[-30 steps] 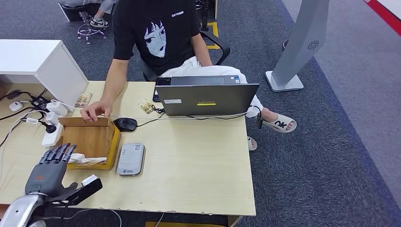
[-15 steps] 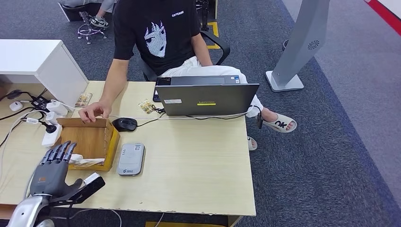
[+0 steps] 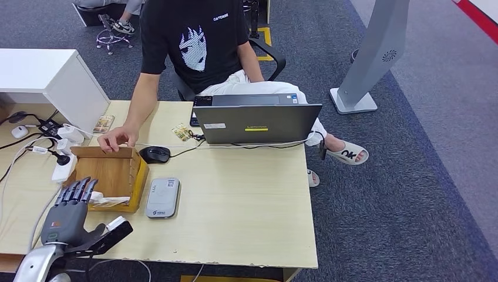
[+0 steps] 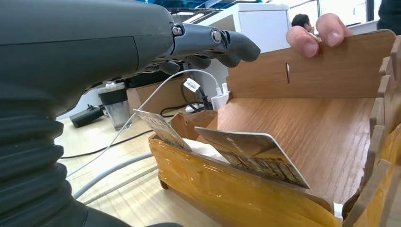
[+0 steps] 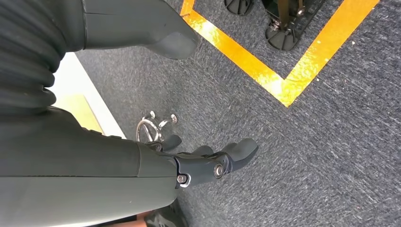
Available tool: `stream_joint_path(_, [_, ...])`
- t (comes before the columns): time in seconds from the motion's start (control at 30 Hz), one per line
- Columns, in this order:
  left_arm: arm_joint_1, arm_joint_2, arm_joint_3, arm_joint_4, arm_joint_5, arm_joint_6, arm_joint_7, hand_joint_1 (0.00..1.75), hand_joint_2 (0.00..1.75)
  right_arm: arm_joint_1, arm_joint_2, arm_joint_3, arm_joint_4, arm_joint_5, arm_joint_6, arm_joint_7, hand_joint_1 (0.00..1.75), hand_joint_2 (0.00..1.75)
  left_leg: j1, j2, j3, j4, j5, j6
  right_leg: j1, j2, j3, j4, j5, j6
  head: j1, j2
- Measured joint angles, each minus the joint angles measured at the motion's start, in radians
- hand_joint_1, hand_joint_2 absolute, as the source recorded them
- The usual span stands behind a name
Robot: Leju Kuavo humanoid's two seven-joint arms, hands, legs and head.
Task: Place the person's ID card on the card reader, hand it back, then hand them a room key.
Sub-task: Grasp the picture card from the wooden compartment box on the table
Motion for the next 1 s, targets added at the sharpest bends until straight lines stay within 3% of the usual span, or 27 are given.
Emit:
stream_joint_path(0.07, [0.0,-0.002,0.002,0.003,0.0,0.002,-0.005,1.39,1.75,0.0,0.0,0.0,0.0,0.001,0.0,0.0,0.0,1.75,0.0,0.0,0.0,0.0,0.0,0.0,0.0,0.0,0.0,0.0,0.0,0.0,0.0,0.0])
stream_joint_path(0.1, [0.0,-0.003,0.003,0.004,0.0,0.003,-0.005,1.53,1.75,0.0,0.0,0.001,0.0,0.002,0.0,0.0,0.0,1.75,0.0,0.0,0.0,0.0,0.0,0.0,0.0,0.0,0.0,0.0,0.0,0.0,0.0,0.0])
stream_joint_path(0.2, [0.0,-0.008,0.007,0.008,0.0,0.006,-0.005,1.7,1.75,0.0,0.0,0.001,0.0,0.003,0.0,0.0,0.0,1.75,0.0,0.0,0.0,0.0,0.0,0.0,0.0,0.0,0.0,0.0,0.0,0.0,0.0,0.0])
stream_joint_path(1.0, [-0.002,-0.033,0.02,0.01,0.014,0.037,-0.025,1.75,1.75,0.0,-0.002,0.003,0.0,0.018,-0.001,0.0,0.0,1.75,0.0,0.0,0.0,0.0,0.0,0.0,0.0,0.0,0.0,0.0,0.0,0.0,0.0,0.0])
